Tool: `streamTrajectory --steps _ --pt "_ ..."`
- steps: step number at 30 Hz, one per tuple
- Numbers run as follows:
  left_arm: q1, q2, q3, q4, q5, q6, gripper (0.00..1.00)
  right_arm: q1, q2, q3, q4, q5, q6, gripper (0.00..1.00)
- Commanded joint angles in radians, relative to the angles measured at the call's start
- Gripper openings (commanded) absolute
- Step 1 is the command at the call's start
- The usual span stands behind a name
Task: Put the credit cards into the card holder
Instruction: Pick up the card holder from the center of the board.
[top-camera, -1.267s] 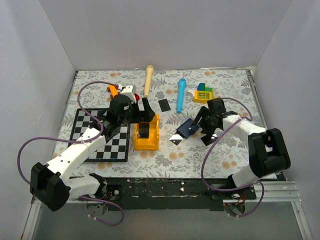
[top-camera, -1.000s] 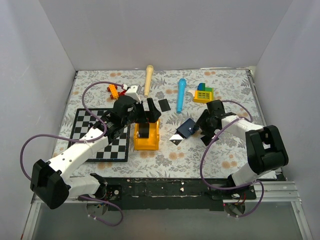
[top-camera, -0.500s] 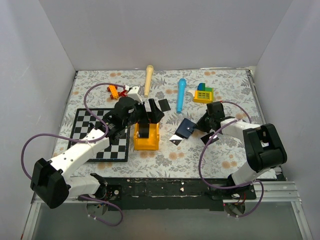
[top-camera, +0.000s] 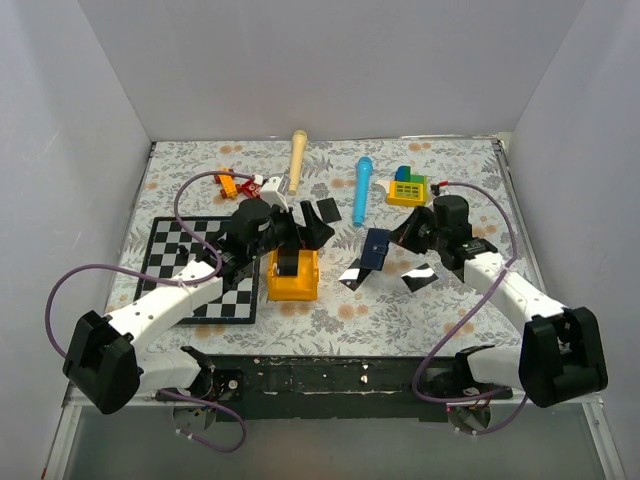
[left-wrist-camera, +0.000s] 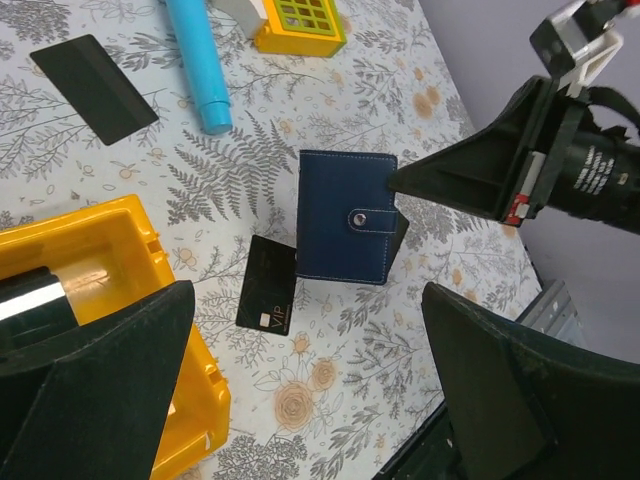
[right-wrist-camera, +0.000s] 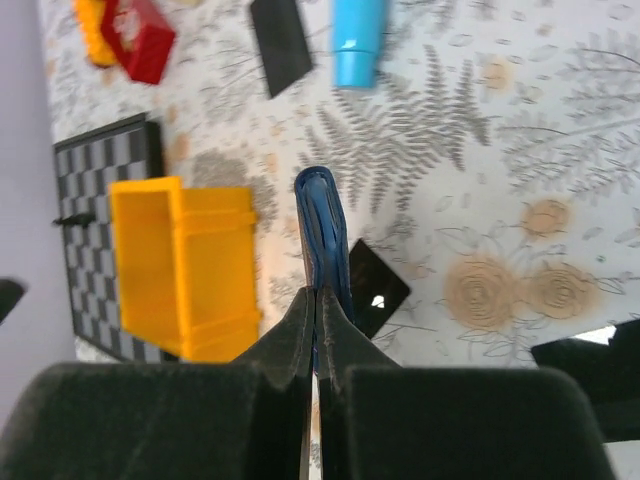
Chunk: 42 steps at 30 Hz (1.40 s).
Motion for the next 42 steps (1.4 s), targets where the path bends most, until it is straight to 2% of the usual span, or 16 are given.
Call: streamTrajectory --steps 1,8,14,22,29,33,37,39,42 --pt "-0.003 -0.016 -0.052 0.140 0.075 -0.013 0.98 -0.005 -0.083 0.083 -0.041 -0.239 -0.122 0.01" --pt "-0.002 -0.070 -0.204 0.396 0.195 -0.087 0.98 -0.010 -0.175 0.124 0.005 -0.476 -0.122 0.01" --pt "-0.002 -0.124 -0.264 0.549 0.264 -0.110 0.98 -0.011 -0.195 0.154 0.141 -0.641 -0.002 0.01" --pt "-0.002 -0.081 -0.305 0.737 0.369 -0.200 0.98 -0.013 -0.176 0.149 0.359 -0.763 0.178 0.01" --pt "-0.002 -0.065 -0.310 0.781 0.384 -0.226 0.95 -0.013 -0.189 0.131 0.444 -0.804 0.252 0.01" --pt "-0.003 -0.032 -0.301 0.862 0.419 -0.283 0.87 -0.013 -0.187 0.127 0.462 -0.809 0.269 0.01" --pt "-0.025 -0.003 -0.286 0.941 0.444 -0.318 0.74 -0.013 -0.186 0.129 0.454 -0.803 0.264 0.01" --pt "-0.032 0.008 -0.278 0.953 0.448 -0.322 0.65 -0.013 -0.184 0.129 0.453 -0.803 0.263 0.01" --pt "-0.039 0.008 -0.279 0.961 0.450 -0.320 0.44 -0.013 -0.184 0.131 0.435 -0.798 0.243 0.01"
